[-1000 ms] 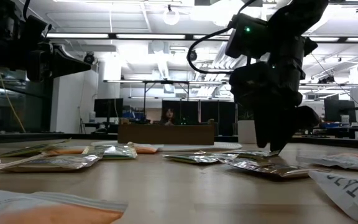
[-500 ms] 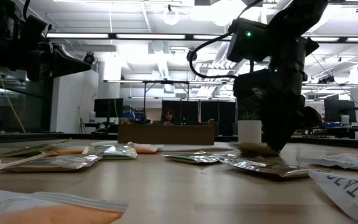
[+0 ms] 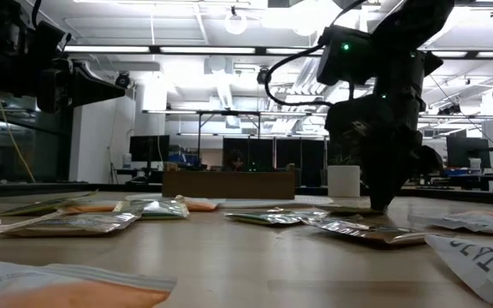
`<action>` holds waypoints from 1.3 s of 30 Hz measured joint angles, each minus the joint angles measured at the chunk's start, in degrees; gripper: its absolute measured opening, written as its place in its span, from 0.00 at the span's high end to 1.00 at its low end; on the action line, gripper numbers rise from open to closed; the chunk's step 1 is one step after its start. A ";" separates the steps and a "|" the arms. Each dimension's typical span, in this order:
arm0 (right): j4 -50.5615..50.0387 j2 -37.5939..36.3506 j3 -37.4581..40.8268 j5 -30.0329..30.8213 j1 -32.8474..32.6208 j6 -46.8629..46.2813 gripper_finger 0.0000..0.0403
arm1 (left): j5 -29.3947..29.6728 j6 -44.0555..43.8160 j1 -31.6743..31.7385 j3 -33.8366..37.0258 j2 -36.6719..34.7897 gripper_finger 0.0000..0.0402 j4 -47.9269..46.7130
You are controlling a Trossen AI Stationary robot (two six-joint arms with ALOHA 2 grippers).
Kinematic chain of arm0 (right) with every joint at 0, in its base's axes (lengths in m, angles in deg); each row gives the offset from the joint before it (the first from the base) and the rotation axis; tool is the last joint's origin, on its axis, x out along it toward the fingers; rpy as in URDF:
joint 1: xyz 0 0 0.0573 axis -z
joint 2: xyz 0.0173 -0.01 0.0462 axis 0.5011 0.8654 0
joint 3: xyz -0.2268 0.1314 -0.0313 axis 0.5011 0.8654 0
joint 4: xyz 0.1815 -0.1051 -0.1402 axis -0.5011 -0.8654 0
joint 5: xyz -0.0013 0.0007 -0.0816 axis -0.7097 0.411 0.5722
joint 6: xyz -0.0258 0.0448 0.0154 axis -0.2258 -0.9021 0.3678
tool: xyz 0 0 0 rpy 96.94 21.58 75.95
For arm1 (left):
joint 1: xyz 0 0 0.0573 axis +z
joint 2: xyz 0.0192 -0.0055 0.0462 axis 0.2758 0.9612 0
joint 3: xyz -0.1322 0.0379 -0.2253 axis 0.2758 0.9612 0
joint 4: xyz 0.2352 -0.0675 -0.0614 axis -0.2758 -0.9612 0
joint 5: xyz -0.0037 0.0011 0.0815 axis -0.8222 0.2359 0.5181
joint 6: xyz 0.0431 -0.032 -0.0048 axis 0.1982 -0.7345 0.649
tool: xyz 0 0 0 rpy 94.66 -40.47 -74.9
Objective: Pick & Place Tea
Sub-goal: Put the green tea bag into the right section of the wooden organizer
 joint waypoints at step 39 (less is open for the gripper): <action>-18.88 -3.46 -27.35 23.42 1.36 50.42 1.00 | 0.00 0.01 0.01 0.01 0.00 1.00 0.01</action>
